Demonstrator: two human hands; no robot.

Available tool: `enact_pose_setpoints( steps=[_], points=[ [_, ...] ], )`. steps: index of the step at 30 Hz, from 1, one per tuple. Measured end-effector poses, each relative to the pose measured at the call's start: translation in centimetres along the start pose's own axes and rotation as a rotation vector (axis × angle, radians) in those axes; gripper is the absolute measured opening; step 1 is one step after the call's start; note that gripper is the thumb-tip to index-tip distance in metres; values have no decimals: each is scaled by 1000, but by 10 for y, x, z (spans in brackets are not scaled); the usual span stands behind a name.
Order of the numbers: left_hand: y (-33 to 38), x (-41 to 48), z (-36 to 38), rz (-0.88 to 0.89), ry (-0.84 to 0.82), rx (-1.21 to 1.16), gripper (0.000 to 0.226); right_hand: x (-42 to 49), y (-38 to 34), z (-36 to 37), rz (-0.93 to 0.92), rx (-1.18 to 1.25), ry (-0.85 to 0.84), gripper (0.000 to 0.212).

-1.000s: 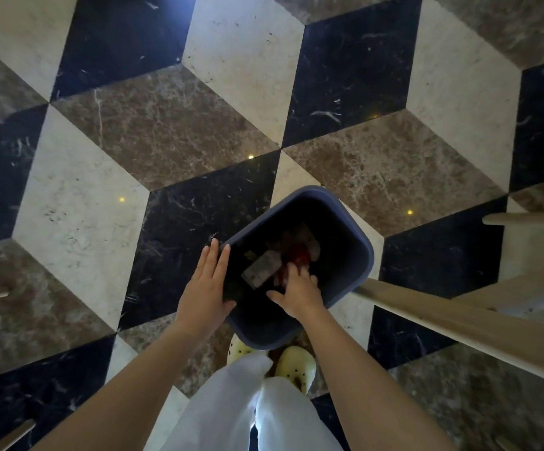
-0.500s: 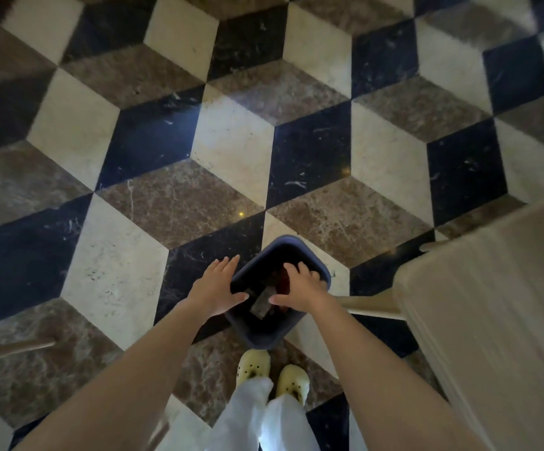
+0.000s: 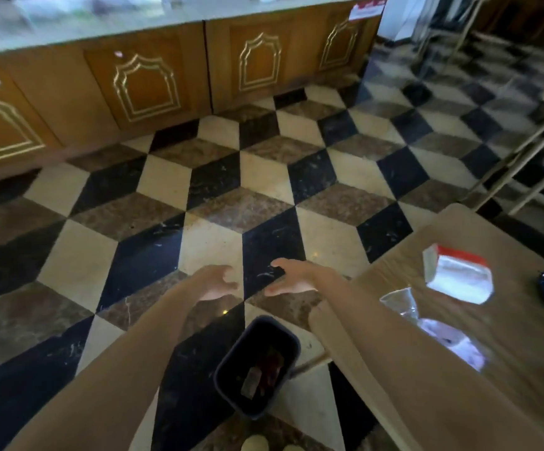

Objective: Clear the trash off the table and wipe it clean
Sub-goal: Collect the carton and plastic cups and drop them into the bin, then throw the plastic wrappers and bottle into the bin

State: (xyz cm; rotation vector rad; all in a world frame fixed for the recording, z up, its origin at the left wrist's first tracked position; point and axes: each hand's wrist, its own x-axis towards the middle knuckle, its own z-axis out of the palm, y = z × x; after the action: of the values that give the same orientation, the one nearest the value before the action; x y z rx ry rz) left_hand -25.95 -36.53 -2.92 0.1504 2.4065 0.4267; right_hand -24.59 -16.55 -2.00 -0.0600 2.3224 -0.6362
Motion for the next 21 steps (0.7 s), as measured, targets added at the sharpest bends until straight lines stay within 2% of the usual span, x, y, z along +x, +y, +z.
enact_pose_setpoints(
  steps=[5,10,14,18,21],
  points=[
    [72,-20,-33,173,68,-12,55,-66,23,-44,15,21,141,82],
    [136,-20,-34,371,29,107,61,-135,75,-61,125,151,355,75],
    [183,-19,-13,504,-32,204,62,-186,123,-57,261,229,505,55],
    [219,-11,26,563,-98,228,64,-221,173,-33,451,309,558,61],
    [242,-5,55,639,-151,230,67,-238,194,-9,472,341,593,62]
  ],
)
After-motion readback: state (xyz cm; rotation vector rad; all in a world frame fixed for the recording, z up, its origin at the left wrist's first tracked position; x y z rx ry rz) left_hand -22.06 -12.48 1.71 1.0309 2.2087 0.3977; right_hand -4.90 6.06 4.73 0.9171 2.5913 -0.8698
